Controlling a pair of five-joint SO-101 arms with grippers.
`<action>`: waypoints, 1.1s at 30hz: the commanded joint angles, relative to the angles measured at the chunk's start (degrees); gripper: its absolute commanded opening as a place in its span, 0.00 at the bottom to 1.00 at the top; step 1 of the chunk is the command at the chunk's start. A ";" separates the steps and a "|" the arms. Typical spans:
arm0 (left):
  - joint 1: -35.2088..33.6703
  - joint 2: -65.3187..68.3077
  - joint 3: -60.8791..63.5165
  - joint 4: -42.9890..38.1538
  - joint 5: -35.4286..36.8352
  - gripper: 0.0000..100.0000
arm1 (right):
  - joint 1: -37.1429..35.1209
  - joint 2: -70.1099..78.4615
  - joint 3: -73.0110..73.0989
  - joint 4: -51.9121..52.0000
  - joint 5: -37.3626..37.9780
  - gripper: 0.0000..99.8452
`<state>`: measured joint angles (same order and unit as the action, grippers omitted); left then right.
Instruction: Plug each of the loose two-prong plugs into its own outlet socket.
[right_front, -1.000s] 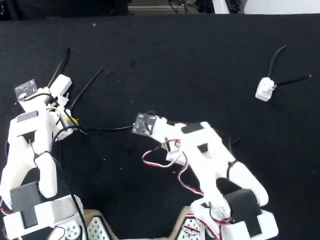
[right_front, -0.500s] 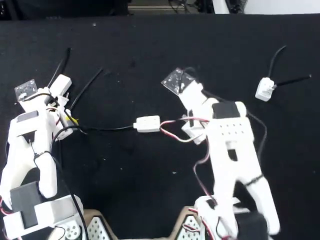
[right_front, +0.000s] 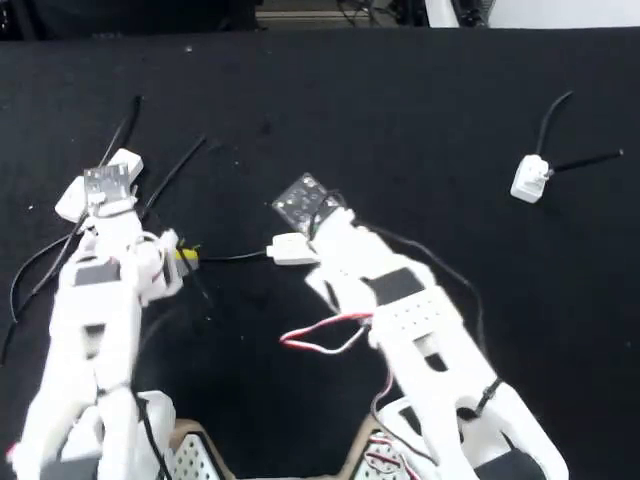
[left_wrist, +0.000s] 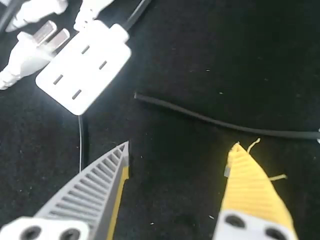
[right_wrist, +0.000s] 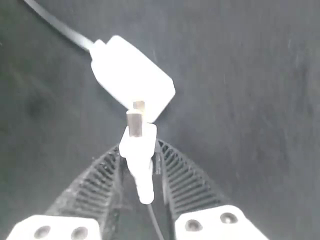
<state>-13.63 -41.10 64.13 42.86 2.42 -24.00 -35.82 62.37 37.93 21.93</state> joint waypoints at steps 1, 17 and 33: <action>1.19 -12.48 4.09 -1.58 -0.44 0.31 | -6.33 -1.71 0.22 -6.07 -2.99 0.01; 9.71 -46.51 20.18 -1.41 -0.35 0.26 | -17.32 -1.80 15.96 -34.99 -11.16 0.01; 13.14 -63.03 23.87 7.03 -0.88 0.26 | -22.95 -2.15 16.31 -34.99 -10.81 0.01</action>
<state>-1.32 -103.69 88.40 49.71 2.24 -45.10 -35.91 78.99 4.44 11.21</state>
